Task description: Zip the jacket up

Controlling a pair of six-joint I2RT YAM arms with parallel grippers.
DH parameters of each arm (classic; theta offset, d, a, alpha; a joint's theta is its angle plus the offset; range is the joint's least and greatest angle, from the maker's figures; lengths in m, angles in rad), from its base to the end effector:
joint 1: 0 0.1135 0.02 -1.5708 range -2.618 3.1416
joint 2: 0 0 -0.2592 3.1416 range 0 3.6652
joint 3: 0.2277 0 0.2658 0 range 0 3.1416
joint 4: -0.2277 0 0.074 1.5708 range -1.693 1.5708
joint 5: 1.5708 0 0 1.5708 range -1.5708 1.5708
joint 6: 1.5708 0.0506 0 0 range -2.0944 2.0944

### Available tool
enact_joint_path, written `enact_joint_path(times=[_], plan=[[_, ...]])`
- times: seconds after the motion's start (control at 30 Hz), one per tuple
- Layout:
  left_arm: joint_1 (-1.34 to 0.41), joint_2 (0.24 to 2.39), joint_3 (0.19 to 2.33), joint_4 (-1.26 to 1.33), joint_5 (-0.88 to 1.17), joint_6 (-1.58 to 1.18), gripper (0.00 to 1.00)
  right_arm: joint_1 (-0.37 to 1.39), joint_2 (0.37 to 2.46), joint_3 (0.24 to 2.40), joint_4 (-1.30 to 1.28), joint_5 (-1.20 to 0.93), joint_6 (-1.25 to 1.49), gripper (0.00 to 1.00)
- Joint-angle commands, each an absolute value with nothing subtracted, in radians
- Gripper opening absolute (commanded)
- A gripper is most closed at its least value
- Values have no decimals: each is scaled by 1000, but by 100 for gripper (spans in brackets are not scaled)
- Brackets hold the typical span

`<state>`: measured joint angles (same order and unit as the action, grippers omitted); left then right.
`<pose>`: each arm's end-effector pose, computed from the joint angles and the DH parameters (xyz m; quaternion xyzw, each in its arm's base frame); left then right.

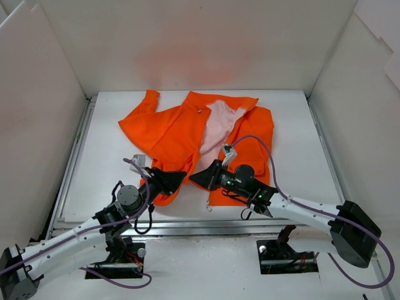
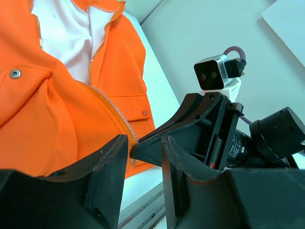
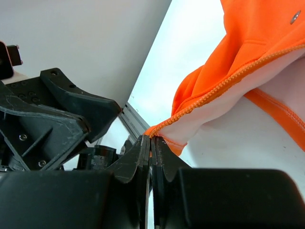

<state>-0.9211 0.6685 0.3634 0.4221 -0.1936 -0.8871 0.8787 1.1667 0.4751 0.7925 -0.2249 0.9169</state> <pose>0.1314 -0.1569 0.2680 -0.0610 0.6626 -0.5448 0.5104 0.1690 0.2216 0.2453 -0.0705 0.6678 0.6233 0.4007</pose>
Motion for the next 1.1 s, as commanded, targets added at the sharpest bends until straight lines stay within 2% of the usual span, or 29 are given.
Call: enact_joint_path(times=[0.0,0.3,0.5,0.7,0.83,1.07], plan=[[-901,655,374,428,-164,-908,33,887,1112,543,824,-245,884,0],[-787,703,365,419,83,-943,34,874,1063,543,819,-314,859,0],[-692,716,296,579,294,-1000,46,830,1061,519,864,-379,880,0],[-649,793,268,728,425,-1054,44,815,1071,526,864,-396,879,0],[-640,790,255,759,431,-1074,45,811,1080,531,850,-393,874,0],[-630,707,229,752,391,-1088,56,810,1089,512,861,-382,879,0]])
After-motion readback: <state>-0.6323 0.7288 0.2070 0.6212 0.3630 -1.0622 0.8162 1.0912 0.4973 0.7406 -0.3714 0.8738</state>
